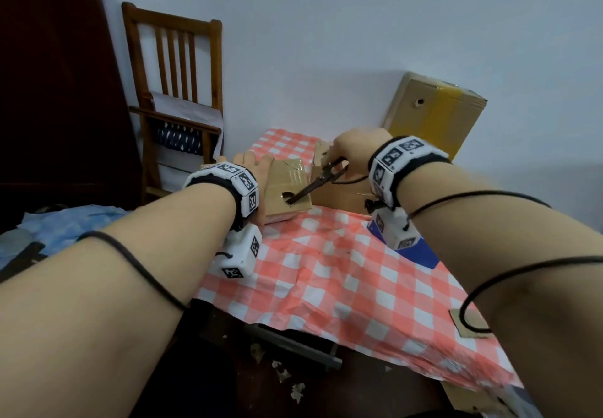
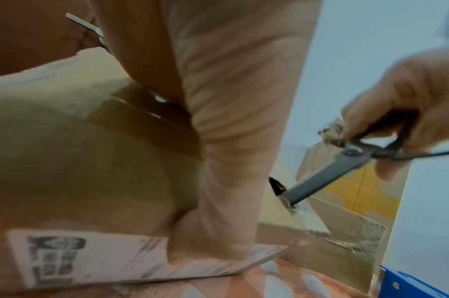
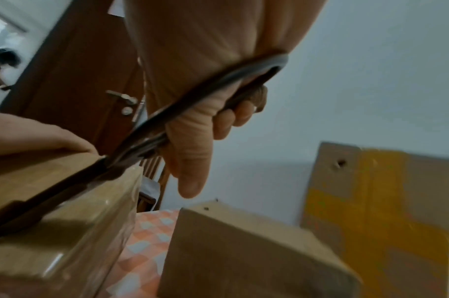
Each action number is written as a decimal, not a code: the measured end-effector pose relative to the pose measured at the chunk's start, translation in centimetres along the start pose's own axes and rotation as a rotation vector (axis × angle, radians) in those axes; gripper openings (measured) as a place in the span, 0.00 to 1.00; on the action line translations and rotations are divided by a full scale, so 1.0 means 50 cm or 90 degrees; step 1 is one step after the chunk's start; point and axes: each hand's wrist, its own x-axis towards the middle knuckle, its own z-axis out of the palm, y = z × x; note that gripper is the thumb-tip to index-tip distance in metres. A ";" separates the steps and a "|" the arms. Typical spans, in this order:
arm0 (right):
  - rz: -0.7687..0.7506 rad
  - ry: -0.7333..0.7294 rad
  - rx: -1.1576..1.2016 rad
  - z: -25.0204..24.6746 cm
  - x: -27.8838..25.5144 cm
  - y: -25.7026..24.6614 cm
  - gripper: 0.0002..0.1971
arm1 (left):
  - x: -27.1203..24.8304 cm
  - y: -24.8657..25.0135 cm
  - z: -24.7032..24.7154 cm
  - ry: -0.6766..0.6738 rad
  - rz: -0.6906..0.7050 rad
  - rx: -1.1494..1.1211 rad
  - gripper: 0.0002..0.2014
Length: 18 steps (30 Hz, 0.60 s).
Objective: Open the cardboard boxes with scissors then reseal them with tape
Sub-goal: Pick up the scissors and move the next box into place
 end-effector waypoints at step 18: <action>0.122 -0.033 0.397 0.134 -0.061 0.038 0.09 | -0.040 0.020 -0.089 -0.042 0.019 -0.106 0.24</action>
